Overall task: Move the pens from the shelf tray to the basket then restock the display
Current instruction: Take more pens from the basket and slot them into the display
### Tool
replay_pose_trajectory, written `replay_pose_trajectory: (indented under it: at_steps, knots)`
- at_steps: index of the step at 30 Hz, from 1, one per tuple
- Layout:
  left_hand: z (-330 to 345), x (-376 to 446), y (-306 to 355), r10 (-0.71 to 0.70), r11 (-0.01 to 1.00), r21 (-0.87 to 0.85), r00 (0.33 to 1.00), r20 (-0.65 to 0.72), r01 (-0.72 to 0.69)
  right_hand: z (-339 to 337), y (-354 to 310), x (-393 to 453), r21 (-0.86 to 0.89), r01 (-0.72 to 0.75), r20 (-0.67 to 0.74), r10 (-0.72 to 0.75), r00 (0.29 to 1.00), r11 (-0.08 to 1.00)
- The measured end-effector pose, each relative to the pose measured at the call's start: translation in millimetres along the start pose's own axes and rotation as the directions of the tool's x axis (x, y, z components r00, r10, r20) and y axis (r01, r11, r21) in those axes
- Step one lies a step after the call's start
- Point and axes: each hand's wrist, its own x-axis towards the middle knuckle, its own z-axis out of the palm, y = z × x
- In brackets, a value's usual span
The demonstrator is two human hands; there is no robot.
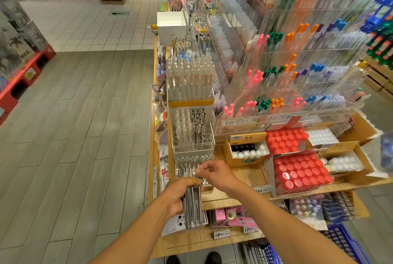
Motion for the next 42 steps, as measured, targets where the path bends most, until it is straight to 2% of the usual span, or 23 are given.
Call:
replay_pose_trajectory:
  at_steps: [3, 6, 8, 10, 14, 19, 29, 33, 35, 38, 42]
  knots:
    - [1.9, 1.2, -1.2, 0.0, 0.998, -0.06, 1.0, -0.004, -0.001, -13.7, -4.4, 0.3, 0.001, -0.065, -0.008, 0.065, 0.998, 0.998]
    - [-4.9, 3.7, -4.1, -0.009, 0.991, -0.131, 1.0, -0.03, 0.005, -35.6, -8.3, 1.3, 0.082, -0.014, -0.086, 0.021, 0.996, 0.997]
    - [-11.3, 4.2, -5.2, -0.024, 0.989, -0.145, 0.999, -0.047, 0.017, -48.0, -7.4, 1.3, 0.009, 0.079, -0.167, -0.077, 0.983, 0.997]
    - [-16.1, 4.6, -6.1, -0.035, 0.987, -0.157, 0.998, -0.057, 0.025, -54.3, -2.4, 2.3, -0.157, 0.159, -0.212, -0.19, 0.959, 0.975]
    - [-20.1, 5.4, -6.1, -0.047, 0.987, -0.159, 0.996, -0.075, 0.035, -48.0, 6.8, 9.9, -0.404, 0.242, -0.137, -0.32, 0.937, 0.882]
    - [-20.5, 3.2, -4.0, -0.053, 0.987, -0.156, 0.996, -0.077, 0.041, -31.6, 20.4, 24.9, -0.592, 0.316, -0.016, -0.402, 0.915, 0.742]
    - [-19.0, -7.1, 2.4, -0.044, 0.986, -0.164, 0.997, -0.056, 0.035, -22.7, 9.4, 44.2, -0.747, 0.334, 0.042, -0.461, 0.886, 0.575]
    - [-20.3, -9.7, 3.8, -0.017, 0.986, -0.167, 0.999, -0.042, 0.009, -22.6, 15.8, 47.3, -0.836, 0.359, 0.12, -0.501, 0.857, 0.414]
    - [-21.9, -9.4, 4.8, -0.005, 0.99, -0.144, 0.999, -0.042, -0.001, -22.3, 19.6, 47.8, -0.862, 0.35, 0.124, -0.518, 0.847, 0.367]
    - [-24.0, -7.9, 4.4, -0.003, 0.998, -0.058, 0.998, -0.059, 0.0, -17.9, 21.3, 47.2, -0.886, 0.305, 0.09, -0.514, 0.853, 0.351]
    - [-24.4, -6.2, 4.3, 0.019, 0.998, -0.058, 0.998, -0.063, -0.023, -13.2, 14.4, 44.8, -0.908, 0.224, 0.039, -0.462, 0.886, 0.353]
